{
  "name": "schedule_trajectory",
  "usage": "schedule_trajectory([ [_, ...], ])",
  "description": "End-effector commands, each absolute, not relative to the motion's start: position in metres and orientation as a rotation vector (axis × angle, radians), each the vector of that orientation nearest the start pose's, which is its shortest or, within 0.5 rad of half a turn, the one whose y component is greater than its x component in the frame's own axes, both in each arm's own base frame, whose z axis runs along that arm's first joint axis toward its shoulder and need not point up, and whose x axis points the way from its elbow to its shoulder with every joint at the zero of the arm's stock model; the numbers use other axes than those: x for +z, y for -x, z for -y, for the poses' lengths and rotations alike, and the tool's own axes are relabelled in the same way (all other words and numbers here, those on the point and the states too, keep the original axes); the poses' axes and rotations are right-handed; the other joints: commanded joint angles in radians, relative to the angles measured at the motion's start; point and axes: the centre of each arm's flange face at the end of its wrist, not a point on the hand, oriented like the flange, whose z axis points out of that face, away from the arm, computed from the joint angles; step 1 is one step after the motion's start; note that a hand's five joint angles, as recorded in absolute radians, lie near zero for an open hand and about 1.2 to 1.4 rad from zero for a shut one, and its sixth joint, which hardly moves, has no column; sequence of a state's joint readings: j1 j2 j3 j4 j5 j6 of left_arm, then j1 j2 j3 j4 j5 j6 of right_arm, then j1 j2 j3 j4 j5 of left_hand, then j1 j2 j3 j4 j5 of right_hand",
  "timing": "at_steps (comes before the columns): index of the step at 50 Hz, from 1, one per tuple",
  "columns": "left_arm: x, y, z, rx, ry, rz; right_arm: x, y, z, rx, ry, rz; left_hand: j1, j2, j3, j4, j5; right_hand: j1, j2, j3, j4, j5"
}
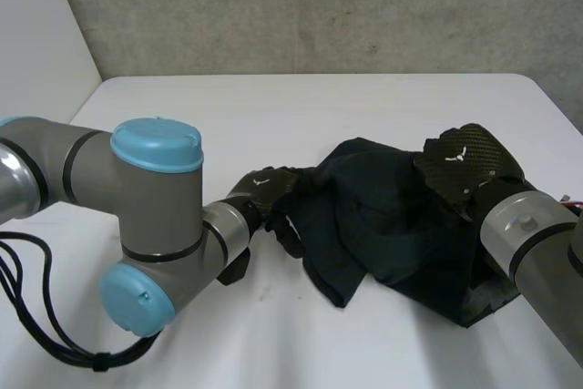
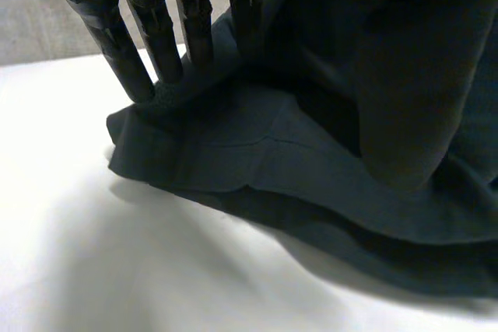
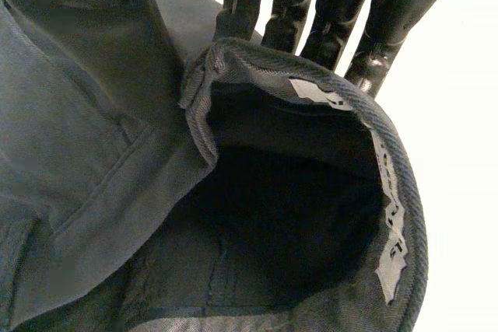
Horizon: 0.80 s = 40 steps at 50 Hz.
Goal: Fold the shorts.
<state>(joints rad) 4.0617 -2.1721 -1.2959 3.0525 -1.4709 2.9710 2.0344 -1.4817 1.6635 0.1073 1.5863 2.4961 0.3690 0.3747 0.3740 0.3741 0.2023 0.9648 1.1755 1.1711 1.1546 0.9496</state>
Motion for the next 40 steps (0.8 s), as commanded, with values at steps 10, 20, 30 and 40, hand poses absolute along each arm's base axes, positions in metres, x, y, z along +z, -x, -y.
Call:
schedule_trajectory([
  [10,0.199,0.357,0.266,1.493,0.435,2.130,0.257,-0.243,0.198,-1.958,1.367,-2.167,0.065,0.059,0.060,0.060,0.057,0.431,0.221,0.225,0.242,0.272],
  [20,0.168,0.373,0.292,1.543,0.584,2.141,0.265,-0.241,0.191,-1.987,1.358,-2.134,0.062,0.056,0.057,0.057,0.054,0.431,0.221,0.225,0.242,0.272],
  [30,0.150,0.387,0.314,1.631,0.668,2.116,0.262,-0.239,0.188,-1.972,1.342,-2.149,0.977,0.971,0.972,0.972,0.969,0.431,0.221,0.225,0.242,0.272],
  [40,0.203,0.380,0.304,1.687,0.645,2.058,0.279,-0.233,0.206,-2.072,1.271,-2.145,1.027,1.022,1.022,1.022,1.019,0.431,0.221,0.225,0.242,0.272],
])
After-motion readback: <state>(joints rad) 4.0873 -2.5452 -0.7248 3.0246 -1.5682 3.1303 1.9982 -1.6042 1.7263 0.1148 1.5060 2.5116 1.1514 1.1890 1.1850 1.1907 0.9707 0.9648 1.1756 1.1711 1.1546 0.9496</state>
